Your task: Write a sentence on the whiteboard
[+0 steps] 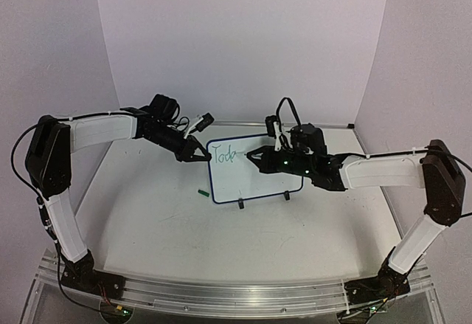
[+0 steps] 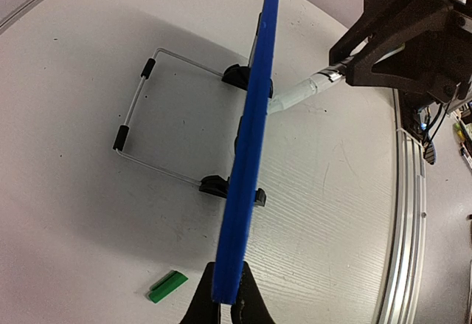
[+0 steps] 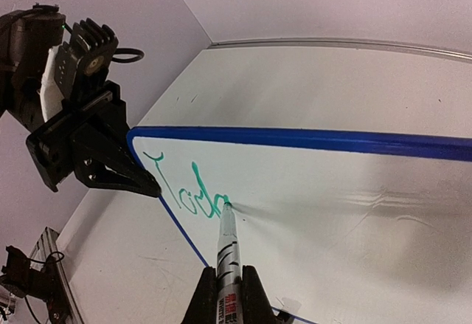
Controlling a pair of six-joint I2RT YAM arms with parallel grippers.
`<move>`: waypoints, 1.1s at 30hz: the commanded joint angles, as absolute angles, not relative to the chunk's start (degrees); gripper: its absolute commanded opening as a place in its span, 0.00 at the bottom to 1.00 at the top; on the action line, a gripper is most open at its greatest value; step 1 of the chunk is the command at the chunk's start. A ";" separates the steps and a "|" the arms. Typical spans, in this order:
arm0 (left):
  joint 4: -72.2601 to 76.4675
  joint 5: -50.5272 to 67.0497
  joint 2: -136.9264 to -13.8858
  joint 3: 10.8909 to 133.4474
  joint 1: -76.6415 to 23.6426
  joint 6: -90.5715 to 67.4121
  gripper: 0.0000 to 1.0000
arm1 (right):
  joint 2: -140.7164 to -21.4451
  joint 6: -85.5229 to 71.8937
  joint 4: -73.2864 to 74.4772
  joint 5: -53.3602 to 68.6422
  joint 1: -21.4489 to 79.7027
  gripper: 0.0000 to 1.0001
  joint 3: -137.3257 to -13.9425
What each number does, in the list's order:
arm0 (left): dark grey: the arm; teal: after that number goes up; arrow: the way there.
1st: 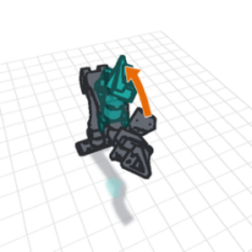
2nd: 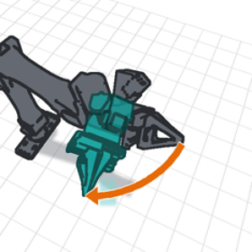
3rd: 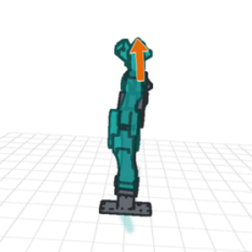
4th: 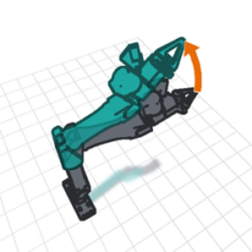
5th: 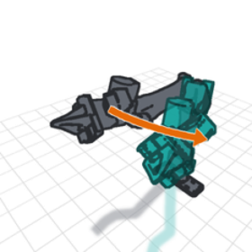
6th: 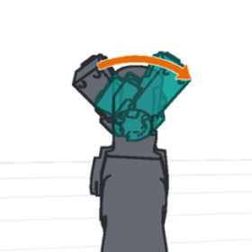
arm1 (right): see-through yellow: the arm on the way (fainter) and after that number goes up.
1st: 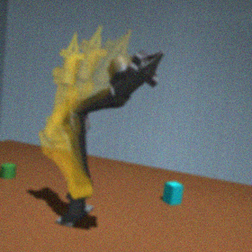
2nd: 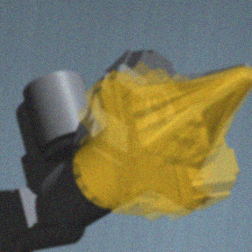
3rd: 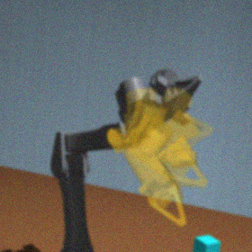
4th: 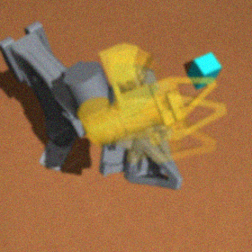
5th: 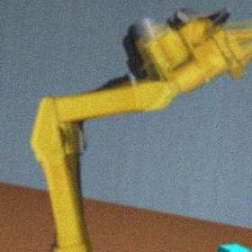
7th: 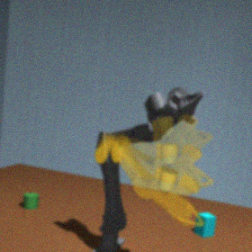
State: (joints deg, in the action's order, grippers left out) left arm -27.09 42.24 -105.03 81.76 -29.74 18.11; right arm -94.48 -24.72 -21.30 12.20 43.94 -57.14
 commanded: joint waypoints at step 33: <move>-28.93 39.29 -103.27 83.04 -30.67 20.09 0.00 | -90.58 -23.86 -20.22 10.56 43.55 0.00 -58.73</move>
